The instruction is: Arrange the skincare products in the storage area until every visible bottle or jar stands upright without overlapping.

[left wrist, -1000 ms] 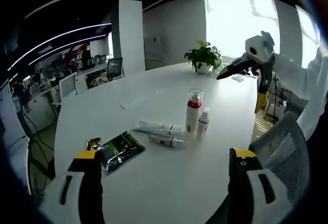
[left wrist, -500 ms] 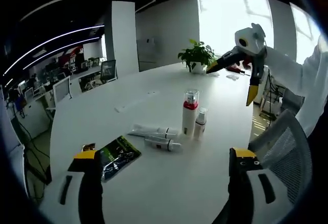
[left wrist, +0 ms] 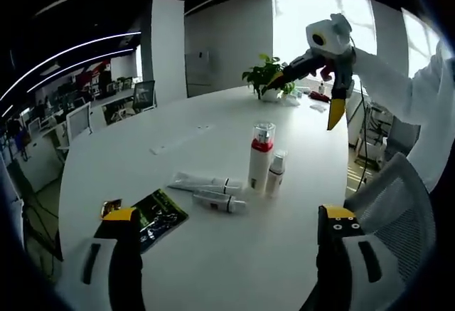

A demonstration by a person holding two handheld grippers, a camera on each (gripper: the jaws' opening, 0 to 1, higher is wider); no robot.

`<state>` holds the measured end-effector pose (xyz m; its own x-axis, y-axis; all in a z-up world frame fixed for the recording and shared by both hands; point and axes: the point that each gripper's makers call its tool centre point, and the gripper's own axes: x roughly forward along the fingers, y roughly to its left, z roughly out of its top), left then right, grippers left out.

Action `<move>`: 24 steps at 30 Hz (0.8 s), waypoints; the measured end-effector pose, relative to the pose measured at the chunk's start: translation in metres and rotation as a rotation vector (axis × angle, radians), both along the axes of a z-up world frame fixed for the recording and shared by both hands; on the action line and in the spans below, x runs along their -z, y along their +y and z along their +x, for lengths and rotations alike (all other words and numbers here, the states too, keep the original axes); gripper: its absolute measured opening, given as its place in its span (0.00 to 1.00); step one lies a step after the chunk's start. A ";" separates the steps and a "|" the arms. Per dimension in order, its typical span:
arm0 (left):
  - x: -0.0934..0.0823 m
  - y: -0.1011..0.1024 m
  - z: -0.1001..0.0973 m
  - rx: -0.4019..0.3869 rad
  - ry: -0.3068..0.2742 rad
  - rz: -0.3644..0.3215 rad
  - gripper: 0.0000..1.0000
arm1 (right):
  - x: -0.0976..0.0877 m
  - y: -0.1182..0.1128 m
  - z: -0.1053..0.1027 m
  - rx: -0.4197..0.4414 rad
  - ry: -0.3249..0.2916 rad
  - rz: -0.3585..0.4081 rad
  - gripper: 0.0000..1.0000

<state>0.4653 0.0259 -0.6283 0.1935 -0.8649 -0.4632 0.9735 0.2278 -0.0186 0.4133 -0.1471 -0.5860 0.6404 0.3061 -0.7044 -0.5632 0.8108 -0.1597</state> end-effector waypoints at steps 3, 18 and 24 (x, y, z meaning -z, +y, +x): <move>0.000 0.000 0.001 -0.014 -0.001 -0.012 0.99 | -0.003 -0.003 0.009 0.000 0.005 0.011 0.97; 0.014 -0.002 -0.012 -0.022 0.082 -0.057 0.99 | 0.004 -0.011 0.066 0.007 0.056 0.044 0.84; 0.018 0.004 -0.007 -0.050 0.083 -0.054 0.99 | 0.013 -0.014 0.089 0.034 0.058 0.078 0.76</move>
